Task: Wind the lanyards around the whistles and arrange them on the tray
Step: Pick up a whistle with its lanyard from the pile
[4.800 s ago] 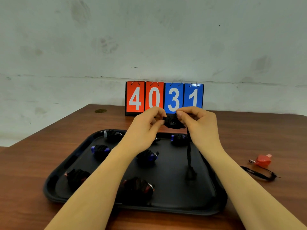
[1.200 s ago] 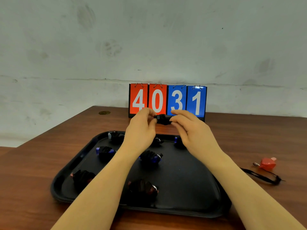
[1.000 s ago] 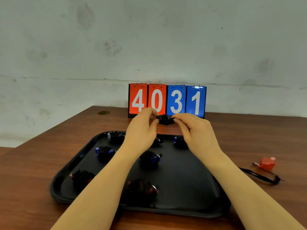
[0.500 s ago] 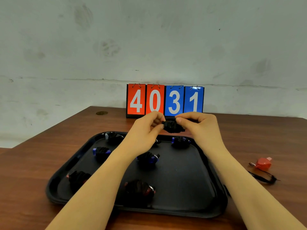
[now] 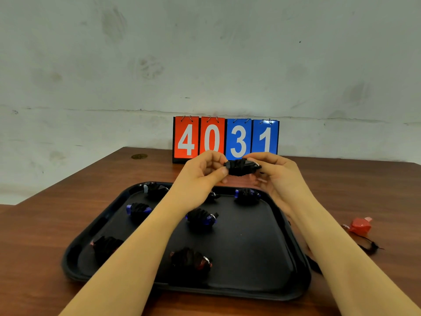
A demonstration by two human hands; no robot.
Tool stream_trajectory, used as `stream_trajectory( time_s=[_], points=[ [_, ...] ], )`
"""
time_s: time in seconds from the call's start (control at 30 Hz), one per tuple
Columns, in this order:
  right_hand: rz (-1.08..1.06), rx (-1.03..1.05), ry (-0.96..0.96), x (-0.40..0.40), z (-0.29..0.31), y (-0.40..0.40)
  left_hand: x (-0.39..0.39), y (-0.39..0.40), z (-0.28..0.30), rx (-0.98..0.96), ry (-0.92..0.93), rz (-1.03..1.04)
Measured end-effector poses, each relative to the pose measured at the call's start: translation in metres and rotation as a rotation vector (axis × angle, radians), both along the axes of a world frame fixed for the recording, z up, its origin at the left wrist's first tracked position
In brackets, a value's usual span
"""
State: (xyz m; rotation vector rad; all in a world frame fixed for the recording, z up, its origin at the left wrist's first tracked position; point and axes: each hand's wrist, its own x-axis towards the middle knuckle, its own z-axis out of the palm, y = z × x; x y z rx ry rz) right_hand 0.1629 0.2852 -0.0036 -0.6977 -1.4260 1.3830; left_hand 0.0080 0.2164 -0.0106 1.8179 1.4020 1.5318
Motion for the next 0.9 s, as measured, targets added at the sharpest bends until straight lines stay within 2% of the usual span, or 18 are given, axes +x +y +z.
stream_trajectory(
  time_s=[0.13, 0.23, 0.53, 0.7, 0.9],
  points=[
    [-0.007, 0.007, 0.041, 0.0002, -0.0005, -0.0014, 0.0012, 0.0011, -0.0003, -0.008, -0.114, 0.017],
    [0.037, 0.059, -0.001, -0.0024, -0.0018, -0.0045, 0.0008, 0.0024, -0.0008, -0.010, -0.181, 0.065],
    [0.106, 0.045, 0.096, -0.0081, -0.0076, -0.0053, 0.0013, 0.0045, -0.0026, 0.022, -0.048, 0.159],
    [0.110, 0.050, 0.074, -0.0072, -0.0074, -0.0050, 0.0029, 0.0051, -0.0054, 0.056, 0.014, 0.191],
    [0.141, 0.064, 0.047, -0.0050, -0.0057, -0.0041, 0.0037, 0.0007, -0.0043, -0.019, -0.035, 0.052]
  ],
)
